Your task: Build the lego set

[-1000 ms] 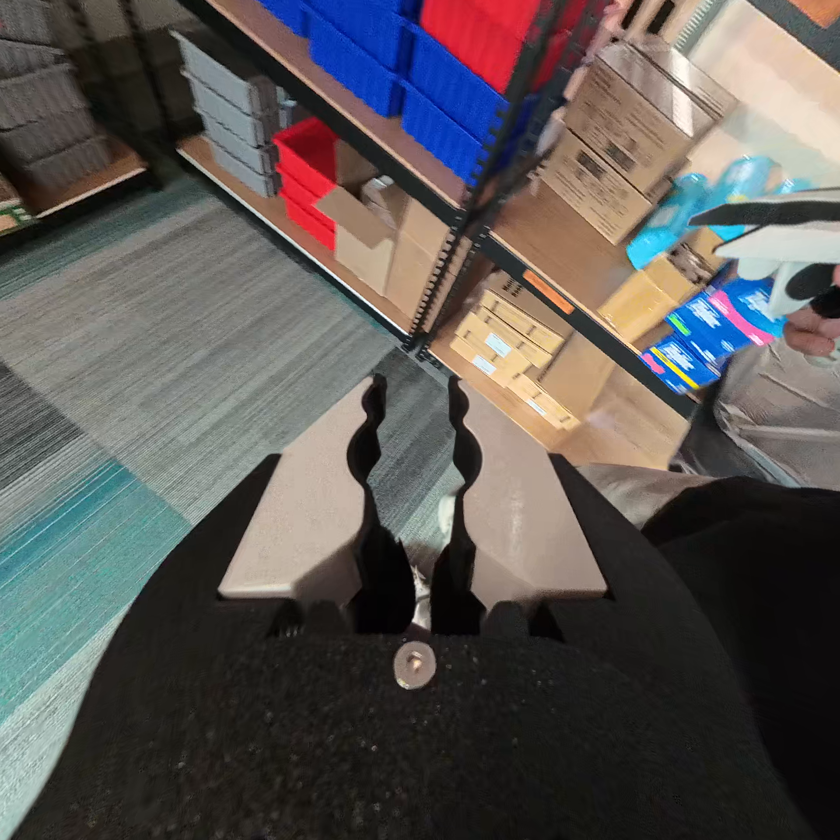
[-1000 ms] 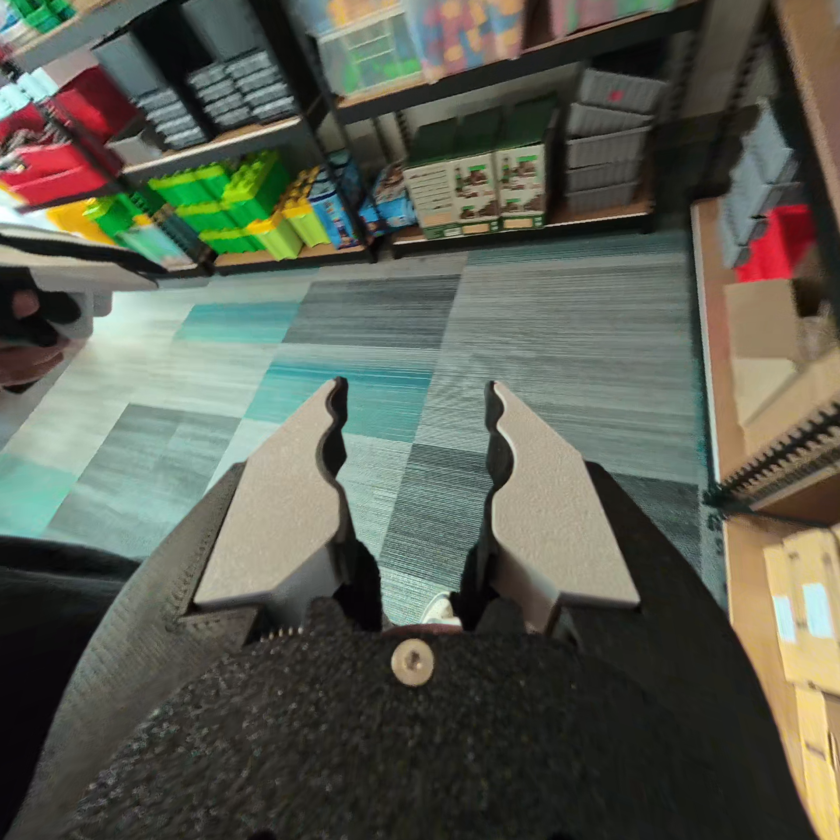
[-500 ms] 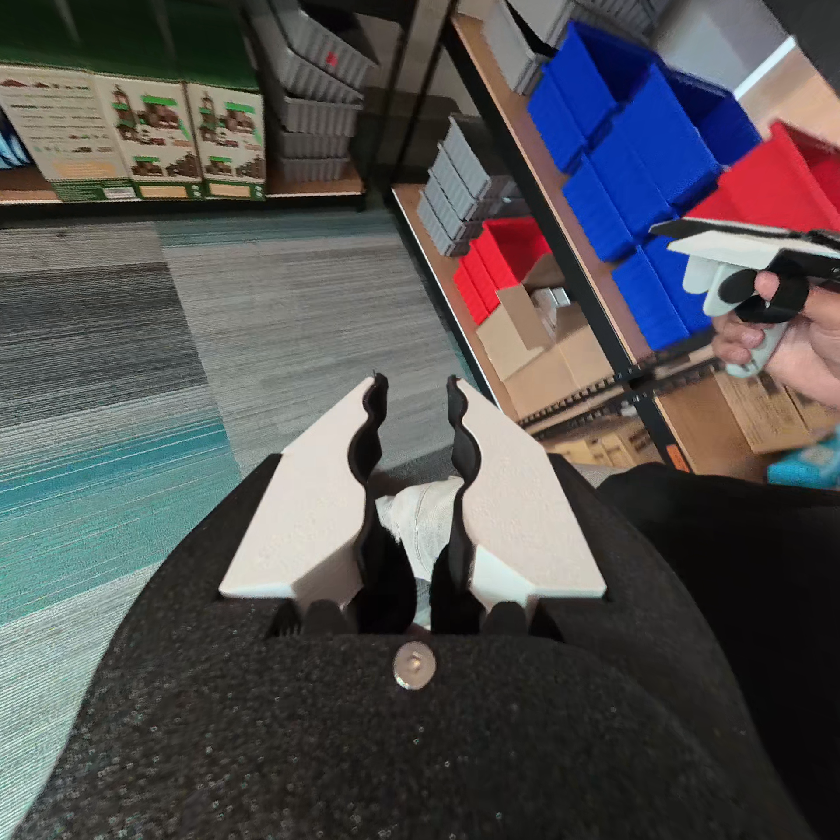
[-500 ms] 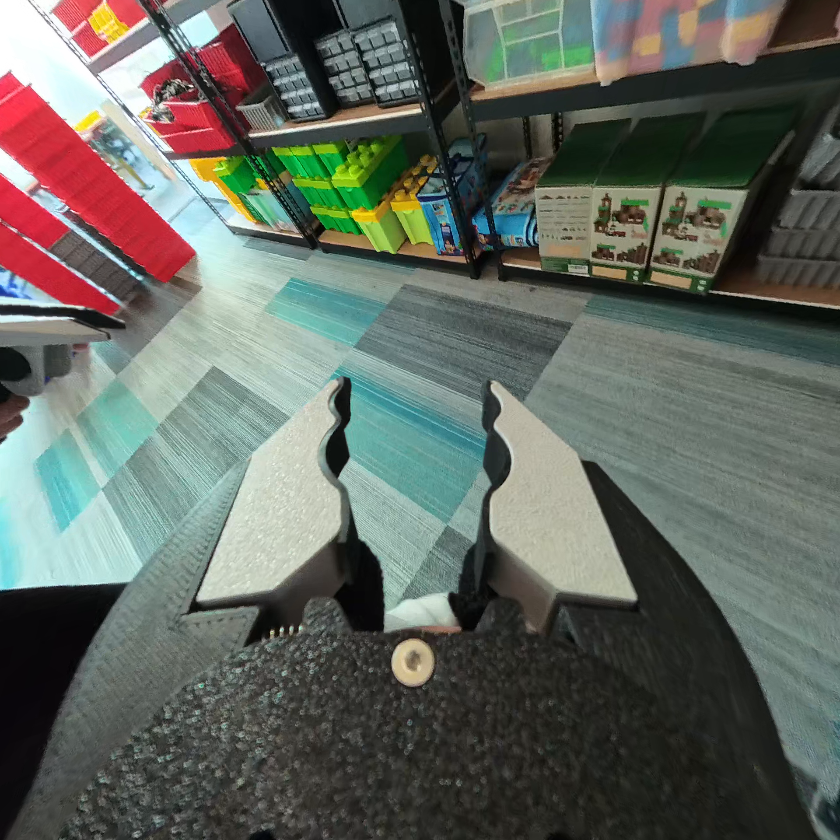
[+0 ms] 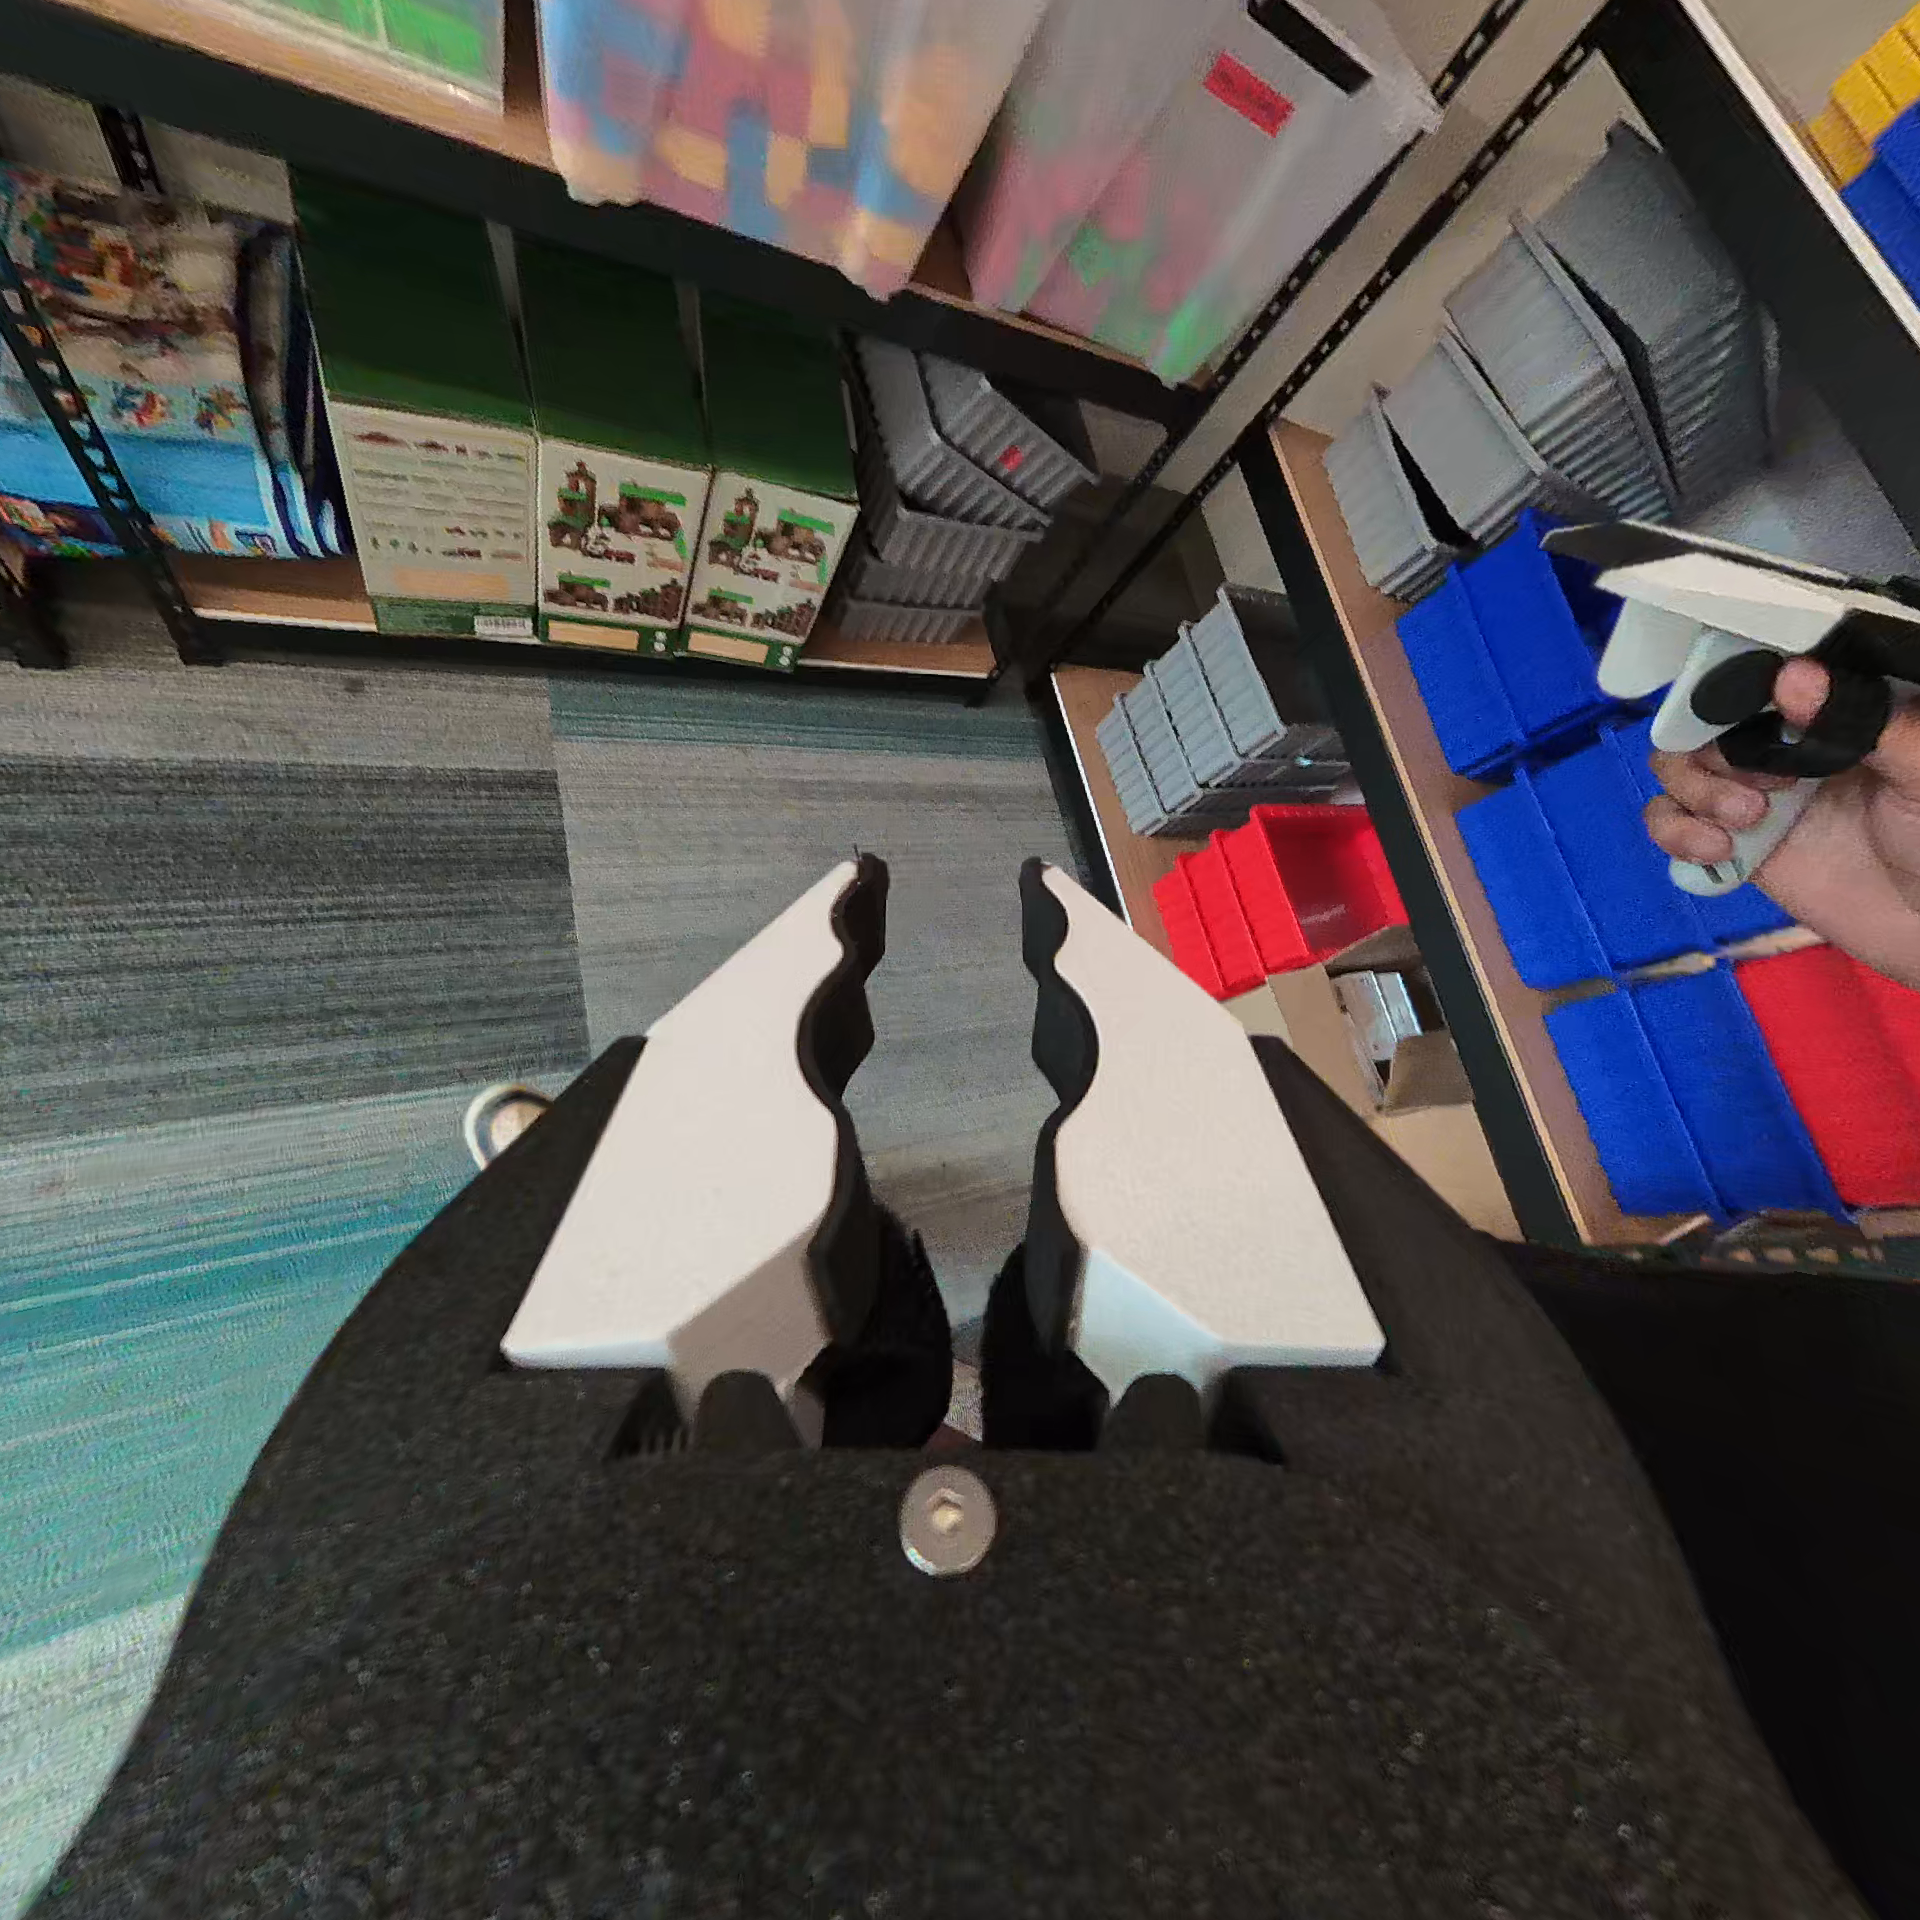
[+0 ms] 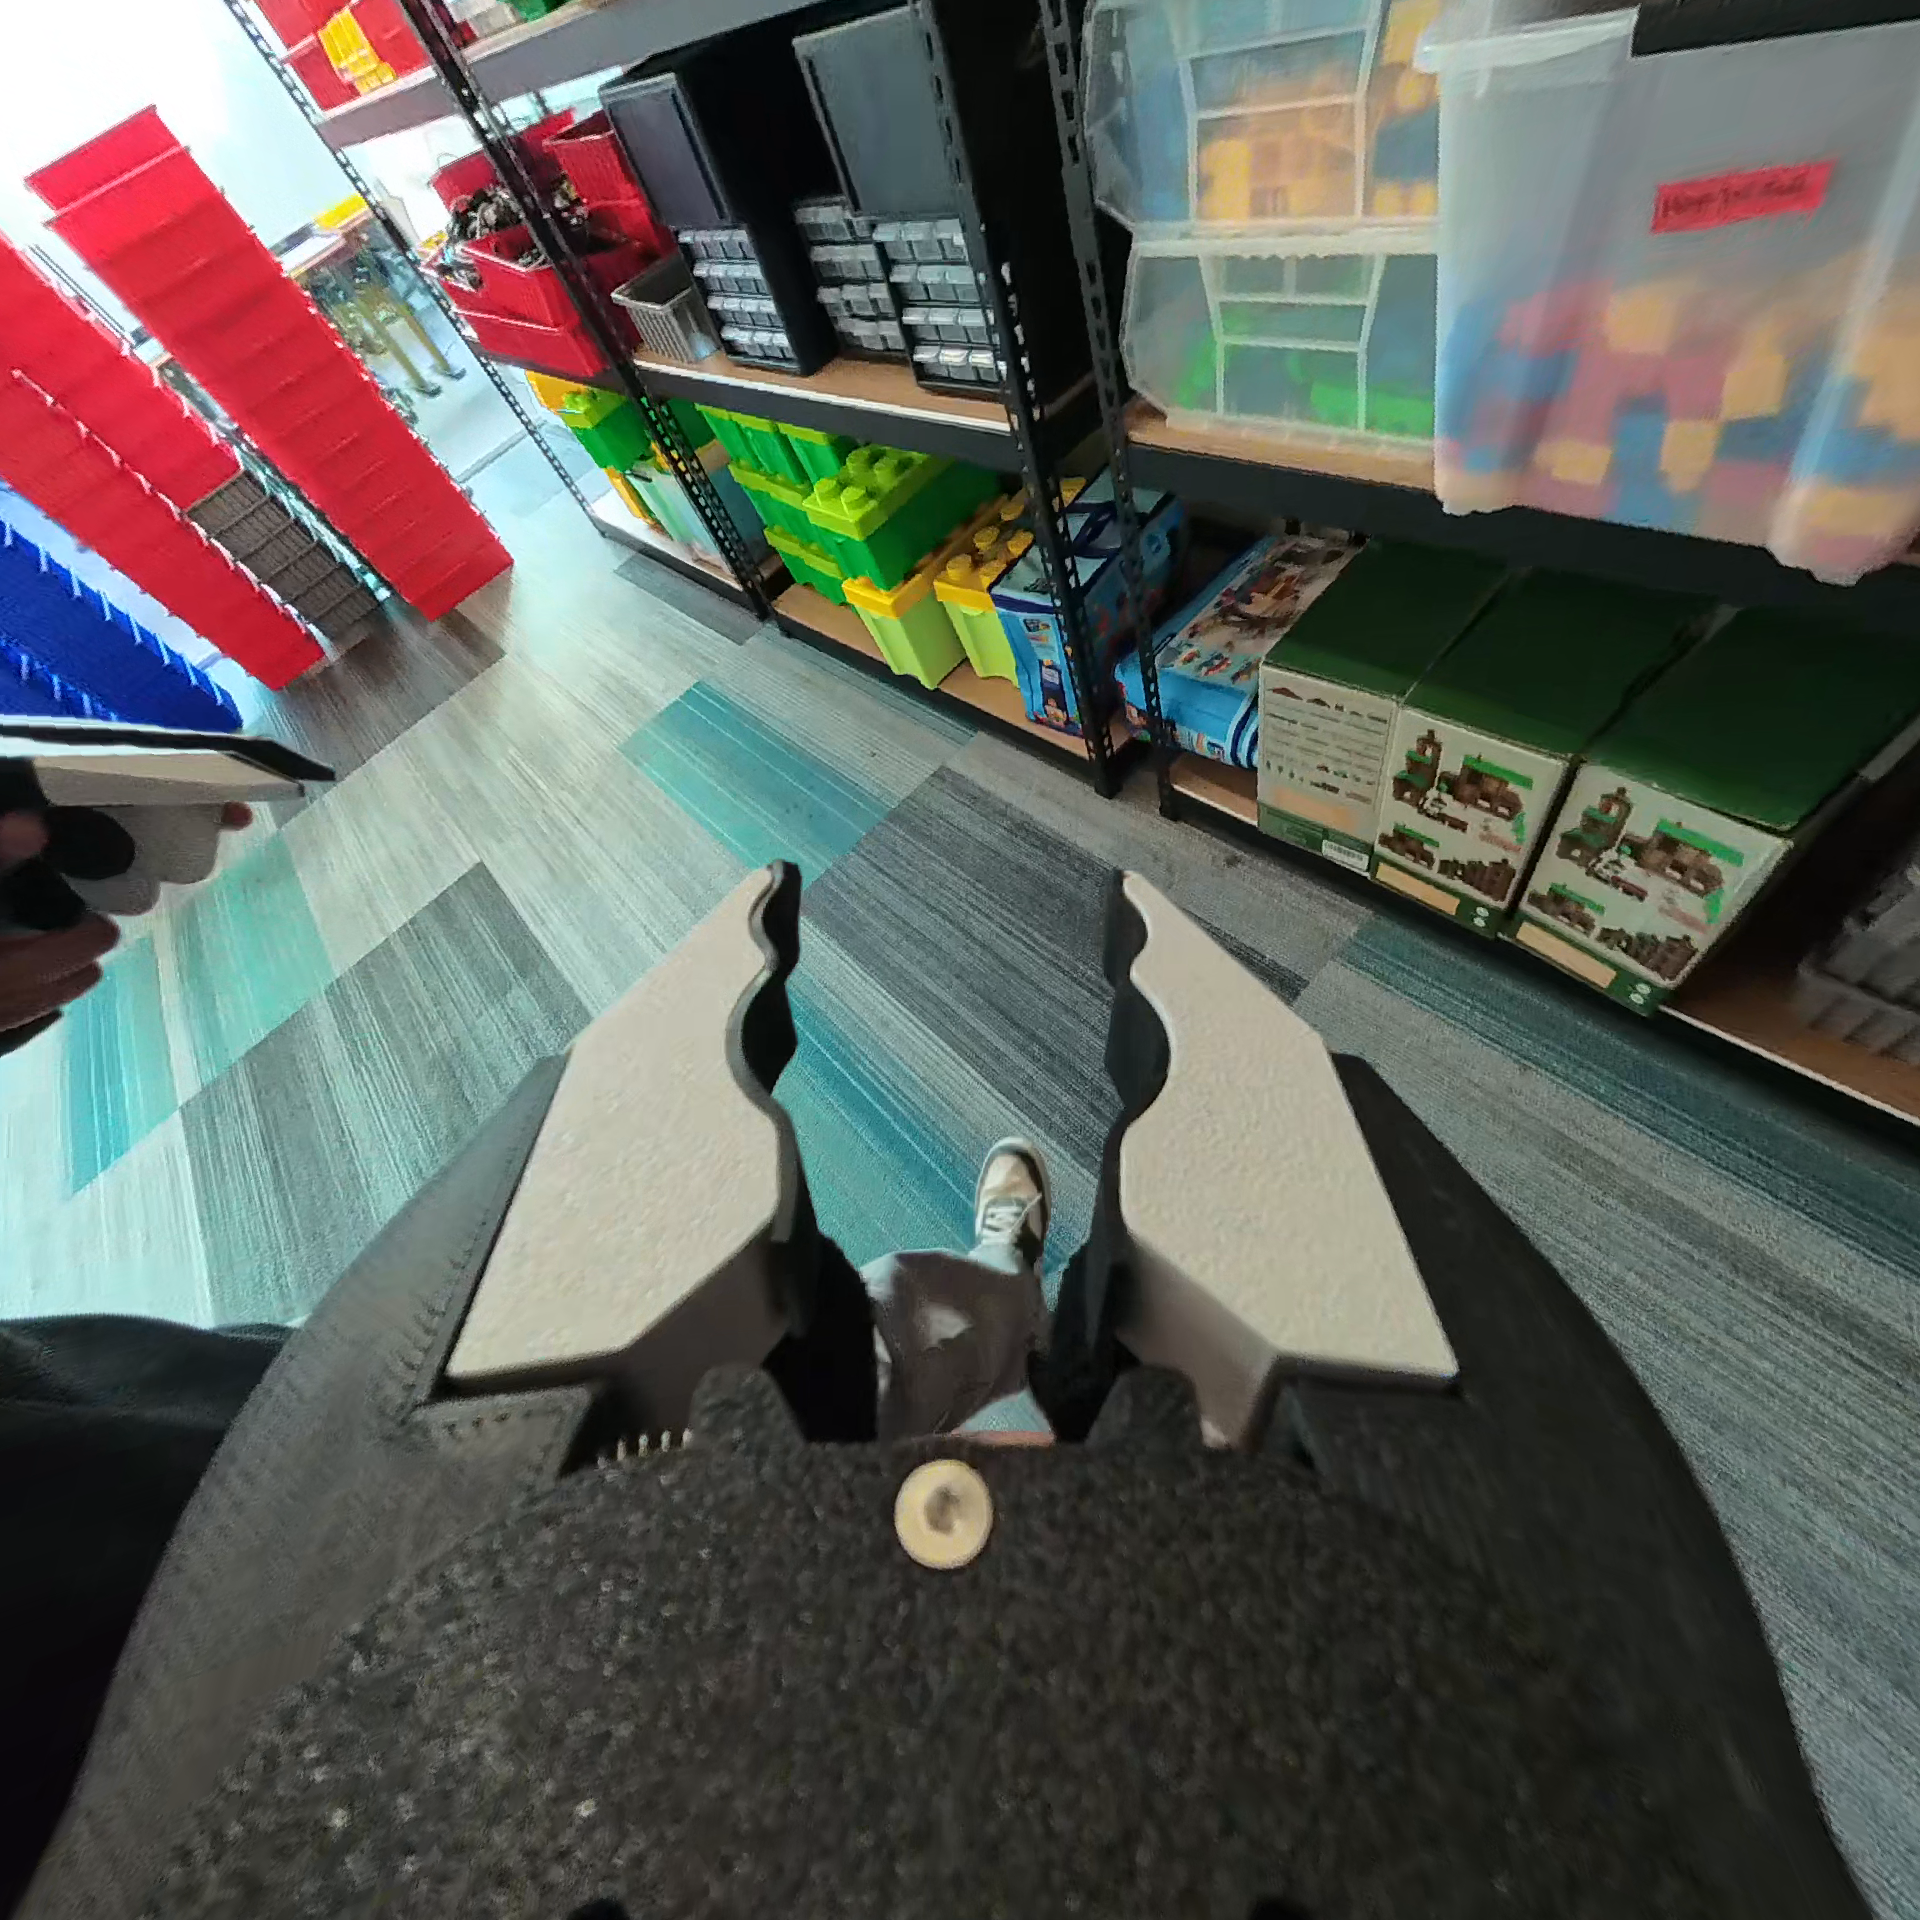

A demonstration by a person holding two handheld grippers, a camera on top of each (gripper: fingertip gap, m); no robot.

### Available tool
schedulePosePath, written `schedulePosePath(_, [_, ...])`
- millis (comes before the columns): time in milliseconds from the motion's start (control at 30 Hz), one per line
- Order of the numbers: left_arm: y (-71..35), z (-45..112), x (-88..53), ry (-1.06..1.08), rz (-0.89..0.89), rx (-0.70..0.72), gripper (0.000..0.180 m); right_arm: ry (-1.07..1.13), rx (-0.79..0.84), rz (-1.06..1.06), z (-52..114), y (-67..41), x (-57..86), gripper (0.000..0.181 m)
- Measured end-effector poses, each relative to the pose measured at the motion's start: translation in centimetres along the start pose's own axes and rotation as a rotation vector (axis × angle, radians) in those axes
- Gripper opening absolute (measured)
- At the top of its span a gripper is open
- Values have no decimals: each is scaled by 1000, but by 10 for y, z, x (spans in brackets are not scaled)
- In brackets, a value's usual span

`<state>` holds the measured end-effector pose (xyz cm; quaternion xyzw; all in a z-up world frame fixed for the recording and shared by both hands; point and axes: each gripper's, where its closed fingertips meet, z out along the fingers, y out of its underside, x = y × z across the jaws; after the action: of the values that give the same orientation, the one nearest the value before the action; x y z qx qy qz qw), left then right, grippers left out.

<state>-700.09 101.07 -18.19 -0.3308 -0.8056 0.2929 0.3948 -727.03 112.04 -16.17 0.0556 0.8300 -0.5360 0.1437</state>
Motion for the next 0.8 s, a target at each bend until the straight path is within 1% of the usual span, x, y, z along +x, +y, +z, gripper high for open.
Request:
schedulePosePath(100, [-48,39,-40,15,25,20,24,-1,-14,-2,62,-19,19,58])
schedulePosePath(167, [-81,58,-73,-8,65,41,24,-22,-25,-1,109,-33,23,58])
schedulePosePath(233, [-114,74,-113,-43,65,45,24,-49,-49,5,158,-52,21,58])
schedulePosePath(300, [-152,79,-146,-63,38,74,24,-82,-73,1,205,-79,16,59])
schedulePosePath(400, [-202,78,-197,-100,28,131,24,-159,-96,-73,278,-120,2,59])
schedulePosePath(500, [-228,70,-255,-185,-4,129,24,-238,-174,-148,350,-144,-10,59])
schedulePosePath(667, [-258,42,-334,-307,-99,192,24,-378,-226,-221,468,-176,-37,59])
schedulePosePath(800, [-279,32,-411,-418,-163,204,23,-504,-232,-219,573,-201,-62,58])
